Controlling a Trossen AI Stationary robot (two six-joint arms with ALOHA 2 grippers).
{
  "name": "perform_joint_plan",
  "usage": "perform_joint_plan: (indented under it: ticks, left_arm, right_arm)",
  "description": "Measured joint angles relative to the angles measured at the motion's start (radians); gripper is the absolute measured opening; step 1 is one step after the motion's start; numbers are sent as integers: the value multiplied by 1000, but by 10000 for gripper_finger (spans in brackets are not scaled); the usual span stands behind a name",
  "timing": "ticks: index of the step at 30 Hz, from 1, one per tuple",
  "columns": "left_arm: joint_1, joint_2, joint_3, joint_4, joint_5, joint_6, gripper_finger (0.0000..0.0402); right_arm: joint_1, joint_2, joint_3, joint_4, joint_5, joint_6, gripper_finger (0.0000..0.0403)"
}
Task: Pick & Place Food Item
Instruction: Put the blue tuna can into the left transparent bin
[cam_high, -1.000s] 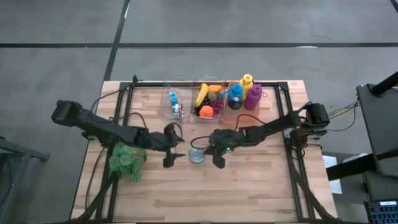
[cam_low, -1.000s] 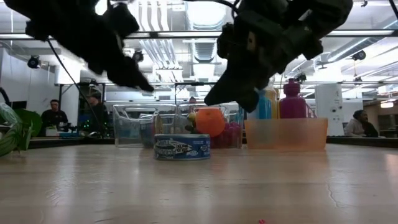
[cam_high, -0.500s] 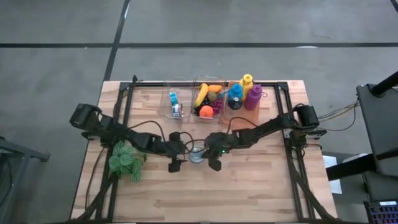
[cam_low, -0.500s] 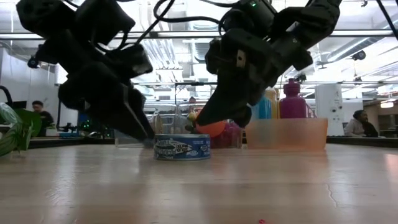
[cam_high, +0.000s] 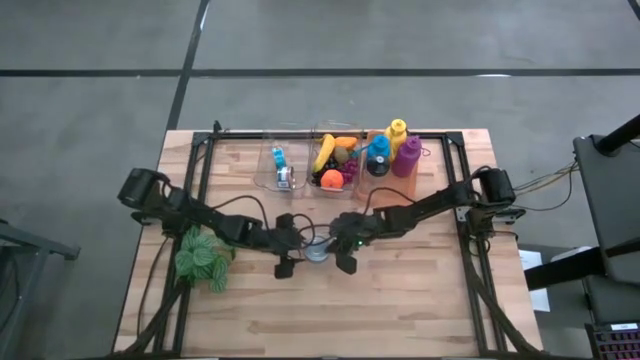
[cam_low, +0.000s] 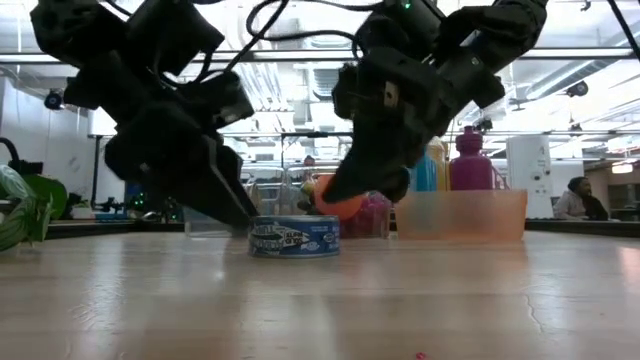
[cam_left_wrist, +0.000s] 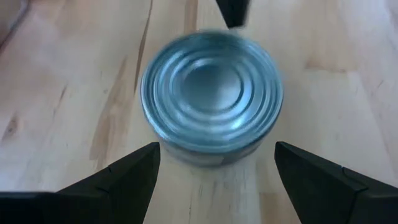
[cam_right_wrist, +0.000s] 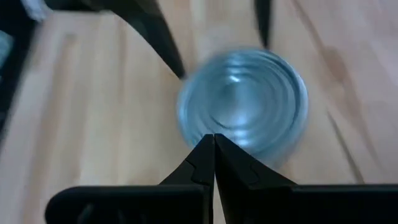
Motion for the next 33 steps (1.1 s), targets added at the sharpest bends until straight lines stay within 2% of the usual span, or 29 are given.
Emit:
perform_joint_plan:
  ticks: [4,7,25,33]
  left_arm:
    - [0,24,-1,-5,0,0,322]
    - [0,49,3,5,0,0,322]
    - [1,79,13,43,-20,19,322]
    - [2,79,13,47,-30,26,322]
  right_arm:
    - [0,-10,-2,-123,89,21,8]
    - [-1,-11,-3,-146,118,30,8]
    - [2,-53,1,-135,118,3,8]
    - [7,-51,1,-113,83,-4,8]
